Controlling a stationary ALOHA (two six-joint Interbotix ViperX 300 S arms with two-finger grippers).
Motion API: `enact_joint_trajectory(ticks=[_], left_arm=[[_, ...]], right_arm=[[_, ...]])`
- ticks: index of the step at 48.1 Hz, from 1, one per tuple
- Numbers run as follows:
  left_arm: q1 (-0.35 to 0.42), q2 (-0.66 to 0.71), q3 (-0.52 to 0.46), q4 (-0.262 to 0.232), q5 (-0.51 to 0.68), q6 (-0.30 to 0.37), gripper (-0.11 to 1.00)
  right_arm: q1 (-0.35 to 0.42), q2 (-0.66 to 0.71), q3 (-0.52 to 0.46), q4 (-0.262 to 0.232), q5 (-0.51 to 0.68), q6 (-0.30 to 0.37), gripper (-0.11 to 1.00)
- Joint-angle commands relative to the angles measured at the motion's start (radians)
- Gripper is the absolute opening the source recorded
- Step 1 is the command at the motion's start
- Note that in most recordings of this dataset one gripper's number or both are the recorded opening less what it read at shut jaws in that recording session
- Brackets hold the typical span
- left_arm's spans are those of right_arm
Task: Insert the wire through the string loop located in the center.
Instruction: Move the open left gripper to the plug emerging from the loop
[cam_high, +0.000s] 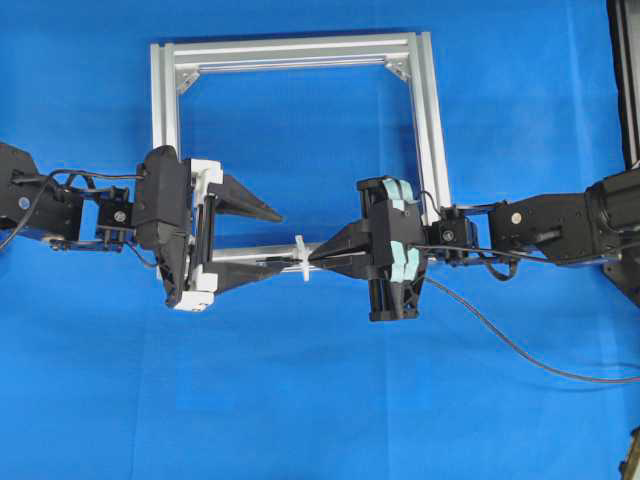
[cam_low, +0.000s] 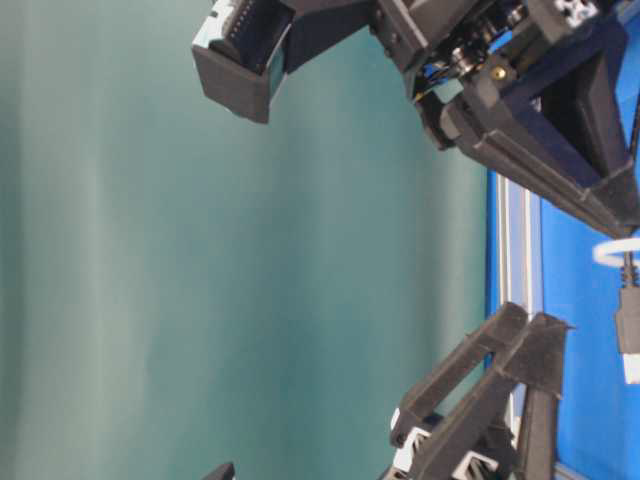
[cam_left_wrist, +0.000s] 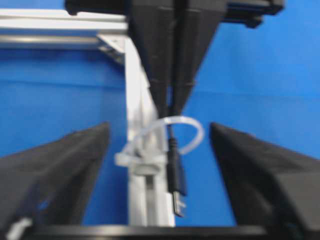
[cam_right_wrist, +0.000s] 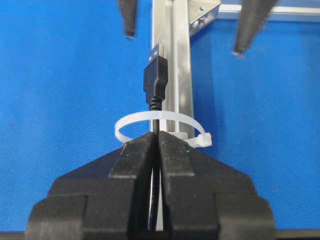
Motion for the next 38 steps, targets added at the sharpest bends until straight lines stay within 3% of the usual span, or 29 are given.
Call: enact_joint_trajectory(ticks=[1, 4, 16, 38], left_arm=[[0.002, -0.028, -0.009, -0.002, -0.003, -0.012, 0.87], [0.002, -0.026, -0.011, -0.002, 0.006, -0.018, 0.93], [0.002, -0.012, -0.028, -0.002, 0.071, -0.023, 0.92], [0.008, 0.089, -0.048, -0.005, 0.071, -0.046, 0.92]], right_arm=[[-0.002, -0.014, -0.009, -0.002, -0.006, -0.002, -0.02], [-0.002, -0.014, -0.009, -0.003, -0.006, -0.002, -0.02], [-0.002, -0.014, -0.008, -0.003, -0.006, -0.003, -0.02], [-0.002, -0.014, -0.008, -0.002, -0.005, -0.003, -0.02]])
